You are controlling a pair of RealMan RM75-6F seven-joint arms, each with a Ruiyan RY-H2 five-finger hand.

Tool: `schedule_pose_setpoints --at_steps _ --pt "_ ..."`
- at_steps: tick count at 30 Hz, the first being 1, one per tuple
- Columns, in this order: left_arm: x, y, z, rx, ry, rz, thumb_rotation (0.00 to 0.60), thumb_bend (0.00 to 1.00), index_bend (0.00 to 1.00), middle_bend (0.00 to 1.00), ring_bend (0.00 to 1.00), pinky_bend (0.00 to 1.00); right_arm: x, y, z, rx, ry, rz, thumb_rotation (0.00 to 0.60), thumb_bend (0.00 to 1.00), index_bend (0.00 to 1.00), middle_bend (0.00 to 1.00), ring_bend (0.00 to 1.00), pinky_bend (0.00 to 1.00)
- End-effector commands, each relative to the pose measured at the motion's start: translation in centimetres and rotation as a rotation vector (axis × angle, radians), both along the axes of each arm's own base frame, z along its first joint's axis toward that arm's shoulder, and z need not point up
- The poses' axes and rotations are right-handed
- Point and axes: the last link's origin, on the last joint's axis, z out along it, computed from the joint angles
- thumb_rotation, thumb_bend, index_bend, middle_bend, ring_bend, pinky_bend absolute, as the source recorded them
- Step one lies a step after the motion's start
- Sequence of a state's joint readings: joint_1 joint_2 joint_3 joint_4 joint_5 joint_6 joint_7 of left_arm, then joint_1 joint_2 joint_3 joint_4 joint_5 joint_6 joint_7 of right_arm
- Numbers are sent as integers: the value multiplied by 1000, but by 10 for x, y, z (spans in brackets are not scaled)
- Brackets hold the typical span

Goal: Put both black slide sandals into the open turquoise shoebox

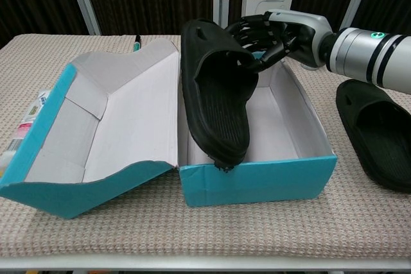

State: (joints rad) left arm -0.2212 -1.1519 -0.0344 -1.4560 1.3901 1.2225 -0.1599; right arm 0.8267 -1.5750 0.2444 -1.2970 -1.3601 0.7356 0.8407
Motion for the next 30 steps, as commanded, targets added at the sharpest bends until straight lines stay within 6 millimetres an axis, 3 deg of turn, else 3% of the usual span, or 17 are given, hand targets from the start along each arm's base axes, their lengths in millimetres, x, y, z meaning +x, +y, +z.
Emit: schedule_pose_setpoints --at_steps 1,30 --pt "-1 0 0 -1 0 2 600 137 222 192 121 202 2 -1 -6 11 -6 0 600 88 428 455 125 129" --pt "-7 2 0 -2 -2 14 600 137 222 193 122 202 2 -17 -36 54 -23 -31 600 80 427 454 125 129"
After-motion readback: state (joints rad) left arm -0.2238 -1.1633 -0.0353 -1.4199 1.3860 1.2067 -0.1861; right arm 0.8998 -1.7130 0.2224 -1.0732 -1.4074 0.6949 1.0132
